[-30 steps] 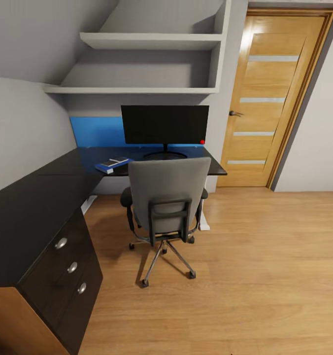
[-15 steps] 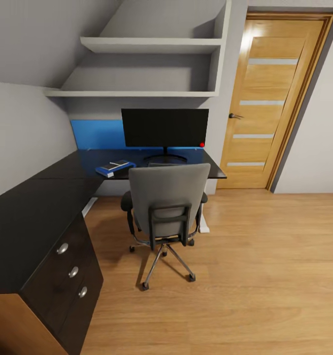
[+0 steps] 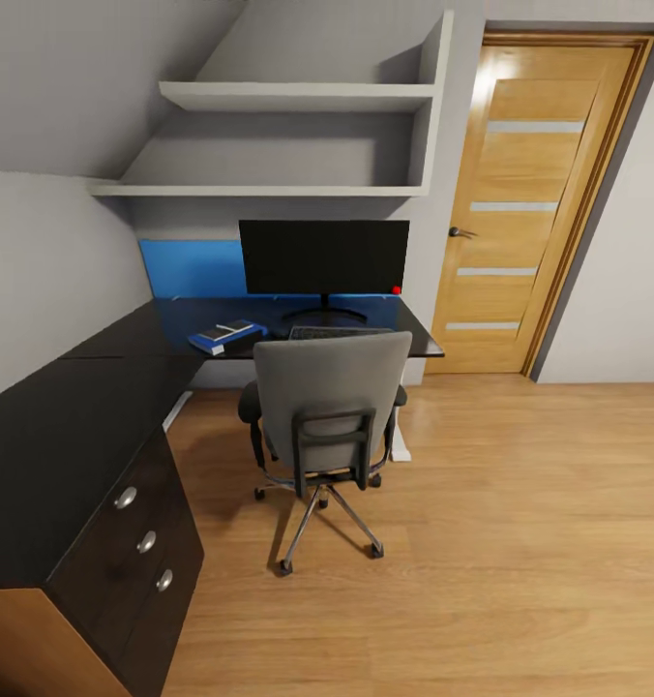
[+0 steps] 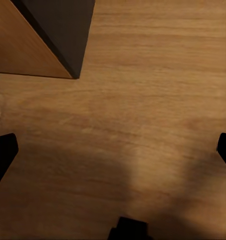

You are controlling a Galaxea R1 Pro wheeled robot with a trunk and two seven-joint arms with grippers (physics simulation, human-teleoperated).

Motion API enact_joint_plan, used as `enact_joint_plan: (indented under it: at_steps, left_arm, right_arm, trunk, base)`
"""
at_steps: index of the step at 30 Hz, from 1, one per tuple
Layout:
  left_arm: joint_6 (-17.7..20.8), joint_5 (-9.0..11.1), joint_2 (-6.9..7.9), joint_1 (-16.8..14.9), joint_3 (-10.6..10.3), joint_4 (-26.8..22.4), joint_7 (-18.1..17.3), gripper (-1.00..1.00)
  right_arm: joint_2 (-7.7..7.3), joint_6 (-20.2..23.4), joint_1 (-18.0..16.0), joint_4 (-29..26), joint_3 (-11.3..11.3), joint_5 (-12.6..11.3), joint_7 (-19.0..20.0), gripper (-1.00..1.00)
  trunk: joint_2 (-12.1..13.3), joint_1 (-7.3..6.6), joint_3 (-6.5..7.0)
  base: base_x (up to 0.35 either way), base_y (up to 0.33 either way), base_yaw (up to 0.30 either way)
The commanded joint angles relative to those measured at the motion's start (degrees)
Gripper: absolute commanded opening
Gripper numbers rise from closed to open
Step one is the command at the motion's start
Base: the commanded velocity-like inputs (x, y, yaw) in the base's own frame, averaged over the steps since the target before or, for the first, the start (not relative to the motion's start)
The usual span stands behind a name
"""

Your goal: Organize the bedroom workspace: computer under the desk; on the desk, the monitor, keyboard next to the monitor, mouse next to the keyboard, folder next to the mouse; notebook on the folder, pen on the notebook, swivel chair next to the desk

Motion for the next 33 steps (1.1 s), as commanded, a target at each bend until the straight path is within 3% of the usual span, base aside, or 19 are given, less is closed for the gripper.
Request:
enact_joint_plan:
  at_steps: [1, 7, 33]
  left_arm:
    - [-0.08, 0.16, -0.08, -0.03, -0.54, 0.02, 0.38, 1.00]
    - [0.17, 0.17, -0.72, -0.03, -0.61, 0.02, 0.38, 1.00]
    - [0.72, 0.20, -1.09, -0.03, -0.59, 0.02, 0.58, 1.00]
  right_arm:
    - [0.03, -0.11, -0.04, 0.11, 0.49, 0.17, -0.55, 1.00]
    - [0.04, -0.11, -0.04, 0.11, 0.49, 0.17, -0.55, 1.00]
    - [0.04, -0.11, -0.06, 0.11, 0.50, 0.17, -0.55, 1.00]
  trunk:
    - [0.39, -0.23, 0.13]
    - [2.80, -1.55, 1.21]
    - [13.23, -7.26, 5.88]
  base:
    - [0.000, 0.000, 0.000]
    - [0.000, 0.000, 0.000]
    - [0.000, 0.000, 0.000]
